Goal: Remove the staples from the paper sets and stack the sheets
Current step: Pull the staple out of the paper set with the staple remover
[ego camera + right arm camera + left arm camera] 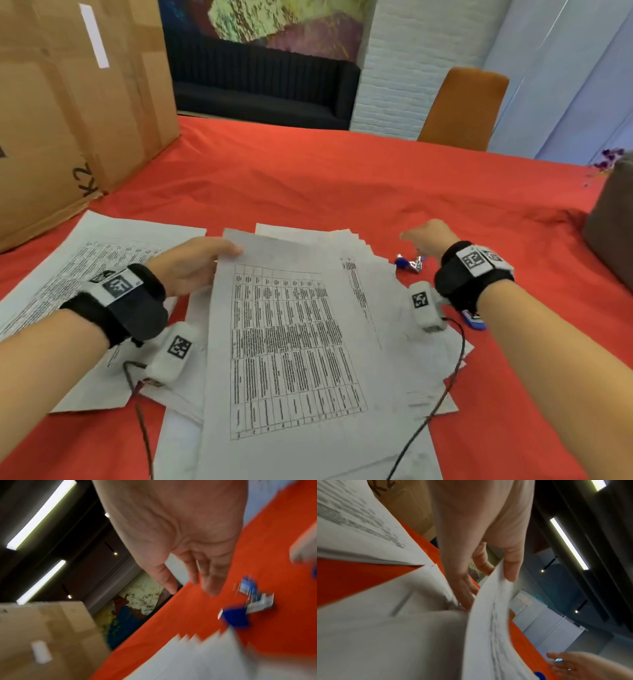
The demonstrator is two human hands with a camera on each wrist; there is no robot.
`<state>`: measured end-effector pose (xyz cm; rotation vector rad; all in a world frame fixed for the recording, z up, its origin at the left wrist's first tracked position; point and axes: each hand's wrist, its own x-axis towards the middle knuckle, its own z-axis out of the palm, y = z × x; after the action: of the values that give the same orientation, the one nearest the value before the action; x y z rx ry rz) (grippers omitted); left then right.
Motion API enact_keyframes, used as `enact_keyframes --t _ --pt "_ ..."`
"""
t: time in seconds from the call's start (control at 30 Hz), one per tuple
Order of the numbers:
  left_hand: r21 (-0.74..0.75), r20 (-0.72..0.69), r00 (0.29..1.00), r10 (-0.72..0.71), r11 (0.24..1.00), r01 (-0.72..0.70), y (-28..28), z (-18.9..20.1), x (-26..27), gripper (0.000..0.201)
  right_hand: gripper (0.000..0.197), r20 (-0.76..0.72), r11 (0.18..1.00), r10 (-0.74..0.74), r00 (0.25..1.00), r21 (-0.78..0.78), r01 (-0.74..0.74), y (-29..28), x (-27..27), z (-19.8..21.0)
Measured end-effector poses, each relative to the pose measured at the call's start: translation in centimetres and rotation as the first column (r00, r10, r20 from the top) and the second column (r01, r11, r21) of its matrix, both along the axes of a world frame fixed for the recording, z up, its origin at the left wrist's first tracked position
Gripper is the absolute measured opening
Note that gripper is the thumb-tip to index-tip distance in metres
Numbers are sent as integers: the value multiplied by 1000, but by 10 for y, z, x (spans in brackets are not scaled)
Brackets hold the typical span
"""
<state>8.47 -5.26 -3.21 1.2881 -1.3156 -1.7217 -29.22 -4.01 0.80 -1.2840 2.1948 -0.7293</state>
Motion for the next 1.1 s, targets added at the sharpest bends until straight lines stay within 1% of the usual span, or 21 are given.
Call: enact_keyframes --t 0.03,0.07,0.1,0.17,0.2,0.23,0.33,0.47,0.57,0.63,0.67,0.73,0.77,0.8,0.83,0.87,0.9,0.93,1.0,1.07,1.1 --pt "26 -22 1000 5 1000 -5 0 1 -2 26 37 -190 999 1 982 50 8 -3 -9 3" --pt "51 -36 999 11 999 -9 1 3 -4 25 37 -311 994 30 950 110 4 -6 -13 4" --pt "70 -31 999 6 998 -4 2 4 -7 24 34 -378 978 88 922 209 -8 -8 -15 3" --pt "118 -14 1000 -19 993 20 5 4 -13 24 21 -383 931 198 902 361 -52 -13 -13 -7" --pt "149 -17 999 -28 988 30 6 3 -16 23 22 -352 913 212 912 403 -57 -14 -10 -11" --pt "186 -26 999 -28 982 33 6 0 -18 23 30 -325 905 211 922 422 -58 -14 -7 -16" --pt "269 -47 999 -22 962 34 8 -5 -22 29 38 -261 933 118 958 361 -16 -21 -5 -26" --pt "288 -161 987 -9 956 55 6 -7 -27 38 47 -417 937 124 901 349 33 -28 -8 -37" --pt "278 -214 977 -3 958 64 5 -11 -29 48 40 -423 950 115 899 310 24 -32 -10 -36" --pt "283 -222 975 -20 955 84 6 -13 -32 44 31 -404 983 72 912 184 4 -35 -13 -33" --pt "292 -221 975 -19 953 84 6 -15 -33 42 25 -349 995 73 934 92 -43 -36 -11 -30" --pt "313 -212 977 4 947 65 6 -20 -35 46 10 -234 976 171 957 -95 -198 -33 6 -20" --pt "321 -209 978 11 945 58 5 -22 -35 50 14 -222 942 256 941 -161 -295 -30 20 -16" --pt "329 -210 978 14 943 57 5 -25 -34 54 25 -245 897 364 898 -167 -409 -25 36 -11" --pt "335 -209 978 19 941 53 4 -27 -33 56 38 -295 842 474 830 -125 -525 -20 54 -8" --pt "340 -211 977 22 939 52 4 -29 -32 57 49 -351 785 564 747 -53 -617 -16 71 -6" --pt "346 -211 977 25 937 51 5 -30 -31 58 55 -403 726 635 659 18 -688 -12 88 -5" --pt "352 -218 976 25 935 55 5 -31 -31 58 55 -452 666 687 569 78 -742 -9 104 -4" --pt "354 -231 973 25 934 60 5 -33 -30 58 44 -543 568 737 403 173 -805 -6 129 -8" --pt "352 -240 970 31 934 57 6 -34 -30 58 40 -592 504 755 283 246 -828 -6 143 -13" --pt "354 -243 969 35 934 55 7 -34 -30 59 42 -603 491 758 248 278 -826 -5 149 -15"
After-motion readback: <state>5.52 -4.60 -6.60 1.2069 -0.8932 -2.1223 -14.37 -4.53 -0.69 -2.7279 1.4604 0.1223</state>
